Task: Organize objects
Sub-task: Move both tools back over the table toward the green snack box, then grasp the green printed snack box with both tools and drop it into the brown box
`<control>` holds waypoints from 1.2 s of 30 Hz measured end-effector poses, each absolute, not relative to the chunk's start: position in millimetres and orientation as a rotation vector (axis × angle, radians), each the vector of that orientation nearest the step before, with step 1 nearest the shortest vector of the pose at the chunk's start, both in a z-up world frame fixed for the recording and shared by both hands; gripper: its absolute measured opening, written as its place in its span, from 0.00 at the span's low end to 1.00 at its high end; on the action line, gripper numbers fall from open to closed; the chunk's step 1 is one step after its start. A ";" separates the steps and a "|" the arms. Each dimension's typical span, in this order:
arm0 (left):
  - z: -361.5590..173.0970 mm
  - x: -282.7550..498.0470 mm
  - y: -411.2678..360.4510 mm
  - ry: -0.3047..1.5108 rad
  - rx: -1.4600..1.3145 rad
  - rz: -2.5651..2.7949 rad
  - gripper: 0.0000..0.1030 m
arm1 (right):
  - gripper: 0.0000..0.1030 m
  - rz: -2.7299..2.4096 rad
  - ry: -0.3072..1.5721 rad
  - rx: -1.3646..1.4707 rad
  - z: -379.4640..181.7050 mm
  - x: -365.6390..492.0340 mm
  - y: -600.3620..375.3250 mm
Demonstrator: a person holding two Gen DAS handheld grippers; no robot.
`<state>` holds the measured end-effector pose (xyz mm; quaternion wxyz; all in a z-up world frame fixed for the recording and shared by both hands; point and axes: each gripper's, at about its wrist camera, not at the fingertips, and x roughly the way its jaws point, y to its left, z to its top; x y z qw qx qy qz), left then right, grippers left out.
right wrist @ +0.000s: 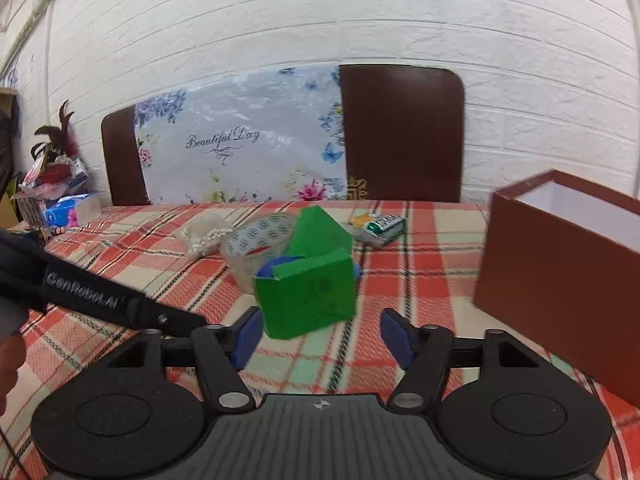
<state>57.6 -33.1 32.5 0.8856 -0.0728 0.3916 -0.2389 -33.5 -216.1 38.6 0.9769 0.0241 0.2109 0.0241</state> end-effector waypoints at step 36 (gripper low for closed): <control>16.2 81.6 -96.5 0.952 -0.148 -0.623 0.48 | 0.85 0.039 0.574 -0.112 7.6 -21.3 -222.0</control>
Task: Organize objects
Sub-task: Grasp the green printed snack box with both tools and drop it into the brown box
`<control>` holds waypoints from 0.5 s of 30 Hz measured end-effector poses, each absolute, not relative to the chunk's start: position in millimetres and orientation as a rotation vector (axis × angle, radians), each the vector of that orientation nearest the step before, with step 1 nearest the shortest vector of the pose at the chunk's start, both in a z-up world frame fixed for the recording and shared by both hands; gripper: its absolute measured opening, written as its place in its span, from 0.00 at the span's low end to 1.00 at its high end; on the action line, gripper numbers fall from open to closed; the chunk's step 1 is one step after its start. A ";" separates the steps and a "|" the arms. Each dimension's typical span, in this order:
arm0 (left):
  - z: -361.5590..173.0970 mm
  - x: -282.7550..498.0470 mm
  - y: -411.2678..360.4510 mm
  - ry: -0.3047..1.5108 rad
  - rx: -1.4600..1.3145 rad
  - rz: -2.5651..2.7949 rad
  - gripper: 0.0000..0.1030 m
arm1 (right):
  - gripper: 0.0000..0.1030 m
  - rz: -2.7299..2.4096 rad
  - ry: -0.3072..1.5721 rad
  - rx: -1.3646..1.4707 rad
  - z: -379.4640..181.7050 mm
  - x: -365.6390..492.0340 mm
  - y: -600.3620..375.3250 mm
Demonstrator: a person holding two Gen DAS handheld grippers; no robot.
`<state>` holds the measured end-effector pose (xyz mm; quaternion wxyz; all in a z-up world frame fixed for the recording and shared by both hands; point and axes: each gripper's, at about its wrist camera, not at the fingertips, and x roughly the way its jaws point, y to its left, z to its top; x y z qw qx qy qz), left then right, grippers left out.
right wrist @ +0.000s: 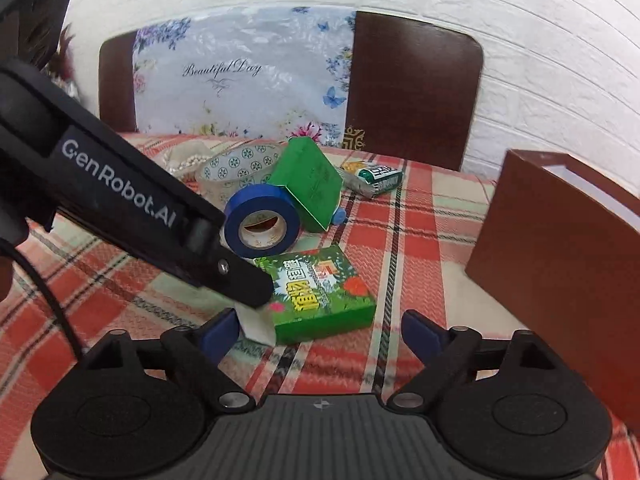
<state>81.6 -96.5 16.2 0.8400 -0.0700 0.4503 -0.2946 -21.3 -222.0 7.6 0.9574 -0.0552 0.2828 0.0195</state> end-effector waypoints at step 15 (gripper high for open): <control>100.9 57.8 -180.1 0.667 0.057 -0.798 0.28 | 0.59 -0.206 0.213 -0.172 50.9 -45.5 -247.4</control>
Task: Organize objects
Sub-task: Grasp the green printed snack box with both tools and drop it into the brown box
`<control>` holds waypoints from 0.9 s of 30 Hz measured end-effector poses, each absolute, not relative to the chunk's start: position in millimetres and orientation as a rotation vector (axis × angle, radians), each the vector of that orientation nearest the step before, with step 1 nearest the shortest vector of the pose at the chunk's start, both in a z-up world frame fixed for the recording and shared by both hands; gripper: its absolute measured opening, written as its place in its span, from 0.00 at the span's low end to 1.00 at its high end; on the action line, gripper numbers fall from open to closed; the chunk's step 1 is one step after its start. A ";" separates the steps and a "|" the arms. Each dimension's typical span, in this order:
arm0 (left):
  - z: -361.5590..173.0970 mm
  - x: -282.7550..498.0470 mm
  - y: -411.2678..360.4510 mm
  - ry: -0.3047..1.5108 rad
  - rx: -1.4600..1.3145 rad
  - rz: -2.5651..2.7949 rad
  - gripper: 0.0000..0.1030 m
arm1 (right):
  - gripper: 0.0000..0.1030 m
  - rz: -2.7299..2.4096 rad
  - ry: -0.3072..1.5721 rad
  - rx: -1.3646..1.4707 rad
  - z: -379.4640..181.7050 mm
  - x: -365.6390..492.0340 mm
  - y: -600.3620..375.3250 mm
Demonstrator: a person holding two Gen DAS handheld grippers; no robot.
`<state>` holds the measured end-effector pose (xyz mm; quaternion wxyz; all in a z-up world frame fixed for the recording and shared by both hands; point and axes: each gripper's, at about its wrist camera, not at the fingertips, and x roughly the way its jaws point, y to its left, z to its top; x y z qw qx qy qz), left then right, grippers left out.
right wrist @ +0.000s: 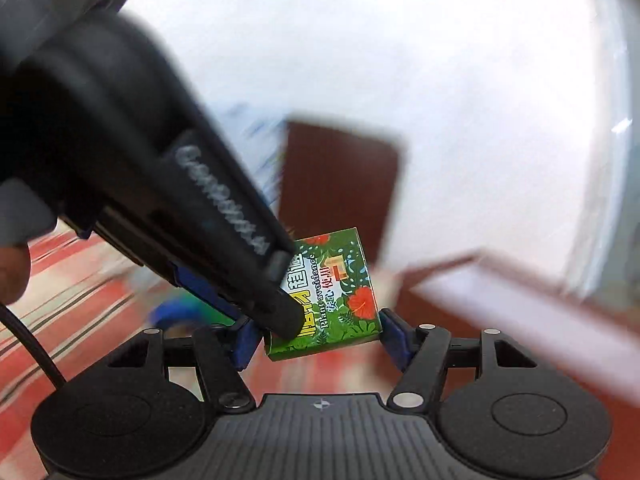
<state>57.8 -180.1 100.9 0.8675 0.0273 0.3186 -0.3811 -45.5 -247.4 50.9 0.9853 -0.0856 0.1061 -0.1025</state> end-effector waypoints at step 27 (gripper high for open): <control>108.6 39.2 -259.0 0.502 0.177 -0.848 0.35 | 0.65 -0.440 0.136 -0.041 57.5 -58.1 -321.6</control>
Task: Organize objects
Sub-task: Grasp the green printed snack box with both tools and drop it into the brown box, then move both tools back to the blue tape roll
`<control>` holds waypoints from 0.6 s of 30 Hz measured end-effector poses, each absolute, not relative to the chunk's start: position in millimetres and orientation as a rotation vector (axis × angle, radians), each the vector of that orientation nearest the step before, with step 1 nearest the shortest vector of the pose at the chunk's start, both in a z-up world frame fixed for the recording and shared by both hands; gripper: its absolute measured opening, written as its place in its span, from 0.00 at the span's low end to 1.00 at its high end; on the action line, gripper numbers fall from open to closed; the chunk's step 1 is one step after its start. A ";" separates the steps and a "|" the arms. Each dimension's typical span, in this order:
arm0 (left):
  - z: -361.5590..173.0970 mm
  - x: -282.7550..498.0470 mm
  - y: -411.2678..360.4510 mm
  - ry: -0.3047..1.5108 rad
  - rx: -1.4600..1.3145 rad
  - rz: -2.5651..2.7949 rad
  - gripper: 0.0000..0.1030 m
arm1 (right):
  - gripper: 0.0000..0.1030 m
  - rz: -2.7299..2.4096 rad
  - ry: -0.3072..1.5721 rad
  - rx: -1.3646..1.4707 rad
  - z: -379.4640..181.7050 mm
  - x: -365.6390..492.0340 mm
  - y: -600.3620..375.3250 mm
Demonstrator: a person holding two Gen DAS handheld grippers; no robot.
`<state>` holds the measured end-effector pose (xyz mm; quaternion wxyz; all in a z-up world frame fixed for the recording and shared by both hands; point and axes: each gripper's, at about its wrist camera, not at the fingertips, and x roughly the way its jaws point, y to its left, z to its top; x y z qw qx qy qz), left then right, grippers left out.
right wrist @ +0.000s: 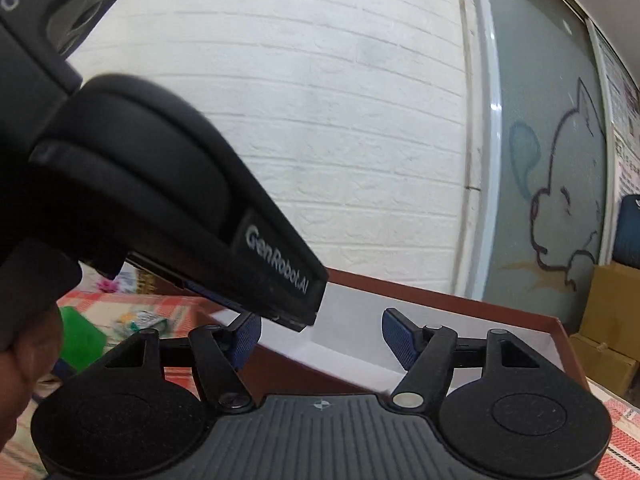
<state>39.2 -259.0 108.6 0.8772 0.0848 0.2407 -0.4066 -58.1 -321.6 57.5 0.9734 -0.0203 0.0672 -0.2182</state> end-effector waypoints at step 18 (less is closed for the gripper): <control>35.3 79.2 -36.8 0.730 -0.133 -0.404 0.39 | 0.63 0.050 0.405 -0.139 22.8 14.7 -192.5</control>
